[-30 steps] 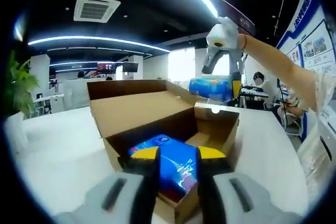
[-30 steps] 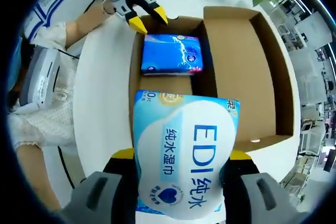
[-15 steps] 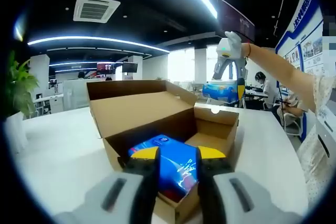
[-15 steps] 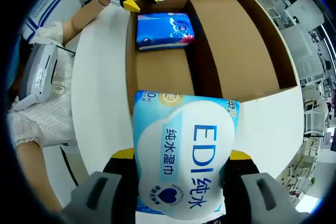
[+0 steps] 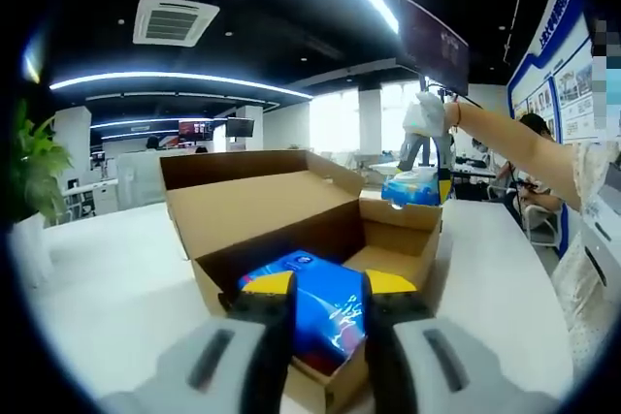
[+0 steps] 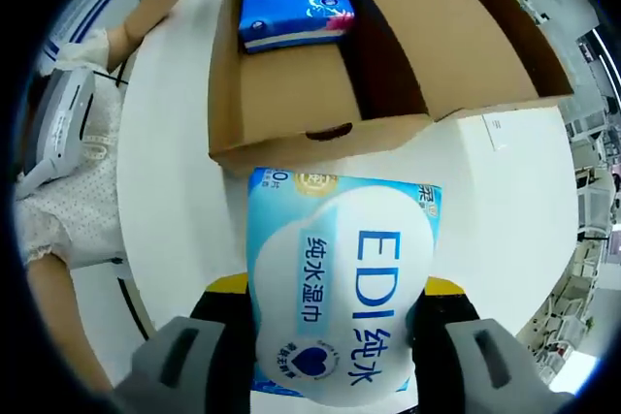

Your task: Operate the shoe box by opening the lid, removing the specified soft item, and placing it in the target area until the item is outside and the box remains undamaged.

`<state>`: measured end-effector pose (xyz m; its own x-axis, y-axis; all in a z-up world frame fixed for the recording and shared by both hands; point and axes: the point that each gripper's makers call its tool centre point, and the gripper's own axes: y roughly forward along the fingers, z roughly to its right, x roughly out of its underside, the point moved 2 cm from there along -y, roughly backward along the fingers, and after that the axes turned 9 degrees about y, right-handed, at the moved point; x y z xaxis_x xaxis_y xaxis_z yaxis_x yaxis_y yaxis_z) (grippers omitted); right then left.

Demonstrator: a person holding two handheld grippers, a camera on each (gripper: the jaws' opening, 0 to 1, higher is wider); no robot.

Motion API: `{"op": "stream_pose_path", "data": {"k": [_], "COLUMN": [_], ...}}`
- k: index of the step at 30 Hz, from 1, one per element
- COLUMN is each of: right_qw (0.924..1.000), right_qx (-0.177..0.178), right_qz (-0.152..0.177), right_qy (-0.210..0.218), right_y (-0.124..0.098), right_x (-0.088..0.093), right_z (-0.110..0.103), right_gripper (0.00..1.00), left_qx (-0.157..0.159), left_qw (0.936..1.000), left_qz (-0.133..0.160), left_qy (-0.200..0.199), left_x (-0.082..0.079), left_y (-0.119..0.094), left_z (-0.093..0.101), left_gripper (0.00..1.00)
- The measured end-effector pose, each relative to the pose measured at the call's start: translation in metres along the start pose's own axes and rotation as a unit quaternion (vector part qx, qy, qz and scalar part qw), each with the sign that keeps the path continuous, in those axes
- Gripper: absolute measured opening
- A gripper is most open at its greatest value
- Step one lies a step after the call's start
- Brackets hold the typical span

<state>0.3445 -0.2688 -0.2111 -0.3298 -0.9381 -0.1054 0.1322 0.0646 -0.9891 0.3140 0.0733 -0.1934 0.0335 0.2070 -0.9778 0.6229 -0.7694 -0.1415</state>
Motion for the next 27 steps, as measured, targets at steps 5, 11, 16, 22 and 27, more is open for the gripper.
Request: {"op": "stream_pose_path", "data": {"k": [5, 11, 16, 22, 27], "right_qw": [0.9999, 0.9999, 0.9998, 0.9997, 0.9993], "right_qx": [-0.006, -0.009, -0.012, -0.010, -0.007], "right_qz": [0.007, 0.011, 0.014, 0.018, 0.025], "right_qy": [0.004, 0.005, 0.003, -0.010, -0.026], "right_y": [0.016, 0.034, 0.044, 0.057, 0.064], "right_x": [0.008, 0.016, 0.019, 0.023, 0.024], "right_z": [0.001, 0.003, 0.000, 0.003, 0.011], "right_gripper": [0.64, 0.64, 0.65, 0.65, 0.64], "left_qx": [-0.001, -0.002, 0.000, 0.001, 0.001], "left_qw": [1.0000, 1.0000, 1.0000, 1.0000, 1.0000], "left_qz": [0.001, 0.002, 0.002, 0.002, 0.002], "left_qy": [-0.004, -0.005, -0.004, -0.002, -0.003], "left_x": [0.000, -0.001, -0.002, -0.002, -0.002], "left_y": [0.000, 0.001, 0.001, 0.001, 0.001], "left_z": [0.000, 0.000, 0.002, 0.003, 0.002], "left_gripper": [0.27, 0.27, 0.27, 0.27, 0.27]}}
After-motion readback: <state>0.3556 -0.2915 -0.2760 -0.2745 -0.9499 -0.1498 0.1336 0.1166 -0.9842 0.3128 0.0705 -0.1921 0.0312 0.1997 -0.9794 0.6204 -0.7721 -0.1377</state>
